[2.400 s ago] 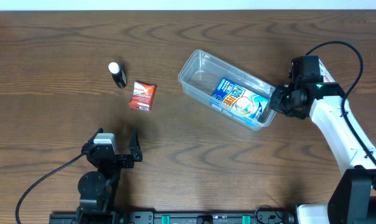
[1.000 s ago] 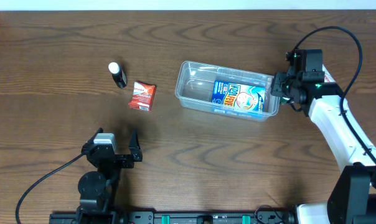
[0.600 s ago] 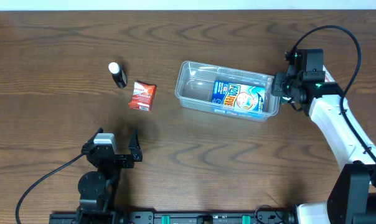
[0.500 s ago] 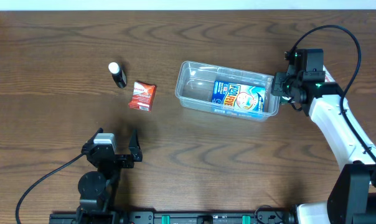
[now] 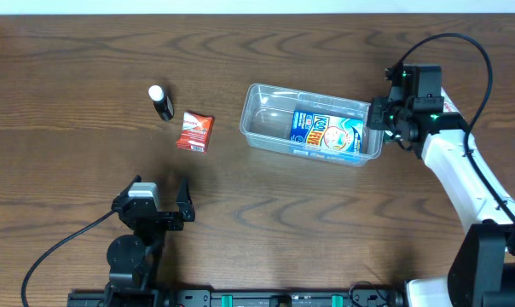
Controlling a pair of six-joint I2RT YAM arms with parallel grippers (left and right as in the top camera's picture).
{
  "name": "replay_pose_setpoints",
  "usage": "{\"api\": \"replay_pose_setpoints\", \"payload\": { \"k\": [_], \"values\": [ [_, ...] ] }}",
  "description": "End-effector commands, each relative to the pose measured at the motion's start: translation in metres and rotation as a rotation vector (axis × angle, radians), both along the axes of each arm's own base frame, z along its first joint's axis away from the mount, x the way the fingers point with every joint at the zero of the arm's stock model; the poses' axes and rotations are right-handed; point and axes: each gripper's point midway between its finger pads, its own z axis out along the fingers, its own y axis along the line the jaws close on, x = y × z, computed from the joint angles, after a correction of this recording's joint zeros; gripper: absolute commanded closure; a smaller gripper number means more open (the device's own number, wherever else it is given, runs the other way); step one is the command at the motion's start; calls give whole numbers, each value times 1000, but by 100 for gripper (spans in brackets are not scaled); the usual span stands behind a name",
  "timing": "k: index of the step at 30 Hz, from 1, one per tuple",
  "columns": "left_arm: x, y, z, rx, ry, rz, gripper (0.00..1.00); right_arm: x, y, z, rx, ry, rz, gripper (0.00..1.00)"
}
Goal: Pack container
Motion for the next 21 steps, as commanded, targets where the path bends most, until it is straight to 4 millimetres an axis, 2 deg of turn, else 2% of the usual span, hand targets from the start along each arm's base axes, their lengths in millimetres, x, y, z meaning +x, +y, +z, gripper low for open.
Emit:
{"api": "replay_pose_setpoints", "payload": {
  "k": [1, 4, 8, 15, 21],
  "values": [
    [0, -2, -14, 14, 30, -11, 2, 3, 16, -9, 29, 21, 20, 99],
    [0, -2, -14, 14, 30, -12, 2, 6, 26, -19, 28, 30, 41, 99],
    [0, -2, -14, 14, 30, -11, 2, 13, 28, -29, 19, 27, 42, 99],
    [0, -2, -14, 14, 30, -11, 2, 27, 27, -23, -9, -38, 60, 99],
    [0, -2, -14, 14, 30, -11, 2, 29, 26, -22, -39, -54, 87, 99]
  ]
}}
